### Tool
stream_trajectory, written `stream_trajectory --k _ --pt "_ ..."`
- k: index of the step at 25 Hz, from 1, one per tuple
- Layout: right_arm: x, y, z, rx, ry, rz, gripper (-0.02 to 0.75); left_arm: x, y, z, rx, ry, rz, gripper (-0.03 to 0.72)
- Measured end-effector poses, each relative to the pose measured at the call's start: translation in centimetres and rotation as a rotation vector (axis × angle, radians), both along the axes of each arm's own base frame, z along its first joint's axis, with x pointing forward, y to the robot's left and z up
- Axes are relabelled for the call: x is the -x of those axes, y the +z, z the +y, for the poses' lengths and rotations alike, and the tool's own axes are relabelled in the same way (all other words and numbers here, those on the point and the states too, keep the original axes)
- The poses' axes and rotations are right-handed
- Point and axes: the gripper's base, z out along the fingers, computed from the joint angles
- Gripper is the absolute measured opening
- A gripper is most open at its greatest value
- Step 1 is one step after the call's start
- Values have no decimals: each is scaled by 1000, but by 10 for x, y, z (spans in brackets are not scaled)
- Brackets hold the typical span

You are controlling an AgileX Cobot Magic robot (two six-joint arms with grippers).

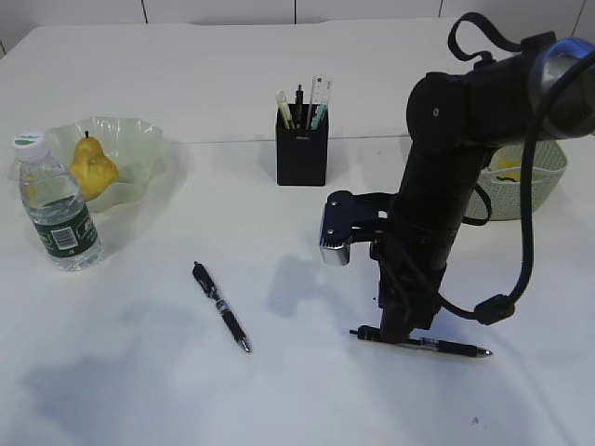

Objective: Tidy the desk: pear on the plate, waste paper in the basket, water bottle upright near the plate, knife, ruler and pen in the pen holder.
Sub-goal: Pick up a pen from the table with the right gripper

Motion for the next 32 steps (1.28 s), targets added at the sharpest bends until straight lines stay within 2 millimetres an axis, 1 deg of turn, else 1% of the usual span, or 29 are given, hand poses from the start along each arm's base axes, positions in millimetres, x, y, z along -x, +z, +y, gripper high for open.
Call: stream_trajectory --k 2,7,12,15,25,28,32 --pt "-1 -3 0 4 1 1 370 0 0 0 0 0 0 239" --pt "-2 -18 0 23 4 33 370 0 0 0 0 0 0 239" --pt "-2 -20 0 28 6 36 370 0 0 0 0 0 0 238" --pt "-3 -26 0 35 7 47 370 0 0 0 0 0 0 239" --pt "-4 -27 0 32 5 31 371 0 0 0 0 0 0 238" --pt "-4 -32 0 36 5 42 371 0 0 0 0 0 0 239" --pt "-5 -32 0 36 4 40 370 0 0 0 0 0 0 238"
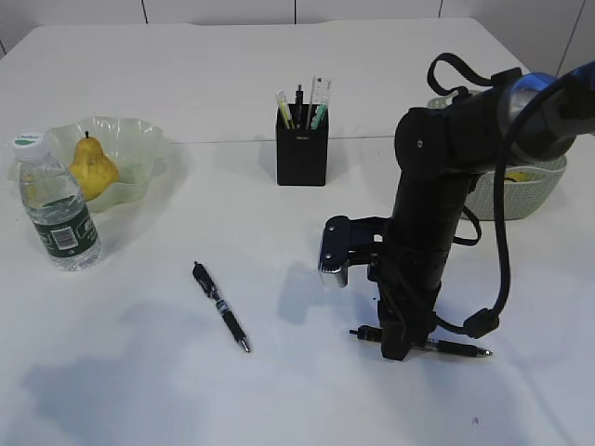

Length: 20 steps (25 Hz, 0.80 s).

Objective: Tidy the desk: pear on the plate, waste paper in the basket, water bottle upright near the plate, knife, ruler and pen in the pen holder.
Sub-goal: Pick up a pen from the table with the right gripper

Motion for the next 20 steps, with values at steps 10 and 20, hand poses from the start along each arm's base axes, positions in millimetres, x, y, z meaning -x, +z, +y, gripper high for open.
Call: stream_trajectory --k 10,20 --pt "-5 0 1 -15 -16 -59 371 0 0 0 -1 0 2 238" --pt "-6 -1 1 -13 -27 -63 371 0 0 0 -2 1 5 239"
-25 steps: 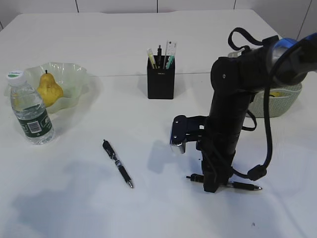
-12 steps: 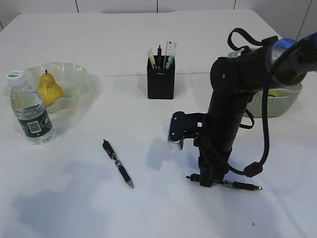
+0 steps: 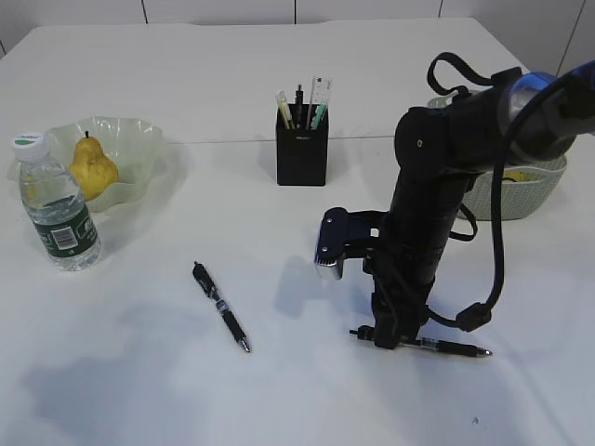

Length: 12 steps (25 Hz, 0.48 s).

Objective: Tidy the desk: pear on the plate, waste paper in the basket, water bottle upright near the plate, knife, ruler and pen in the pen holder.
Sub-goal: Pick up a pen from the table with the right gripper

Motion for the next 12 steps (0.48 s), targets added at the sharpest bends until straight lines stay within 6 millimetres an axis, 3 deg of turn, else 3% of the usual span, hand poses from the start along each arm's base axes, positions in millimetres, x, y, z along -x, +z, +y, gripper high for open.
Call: stream_trajectory --k 12 --pt "1 0 0 3 -5 14 371 1 0 0 -3 1 9 239"
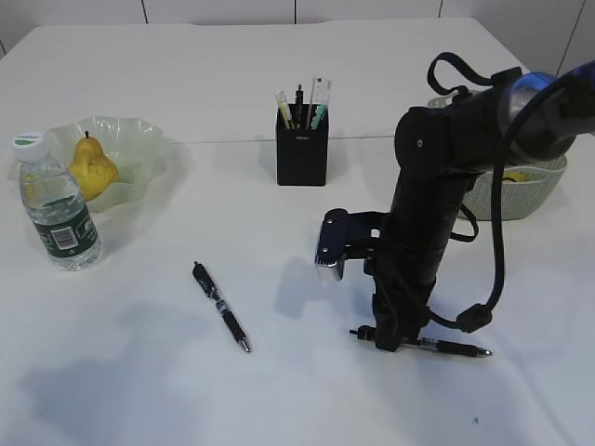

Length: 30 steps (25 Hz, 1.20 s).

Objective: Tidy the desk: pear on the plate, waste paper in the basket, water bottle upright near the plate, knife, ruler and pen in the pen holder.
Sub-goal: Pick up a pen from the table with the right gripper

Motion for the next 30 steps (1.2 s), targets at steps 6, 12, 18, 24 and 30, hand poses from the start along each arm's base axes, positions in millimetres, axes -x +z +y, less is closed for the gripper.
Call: stream_trajectory --k 6,12,18,24,30 --pt "2 0 0 1 0 18 371 0 0 0 0 0 0 239" --pt "2 0 1 -9 -10 28 371 0 0 0 0 0 0 239" --pt "2 0 1 -10 -11 30 371 0 0 0 0 0 0 239" --pt "2 0 1 -10 -11 30 371 0 0 0 -1 0 2 239" --pt "2 0 1 -5 -8 29 356 0 0 0 -1 0 2 239"
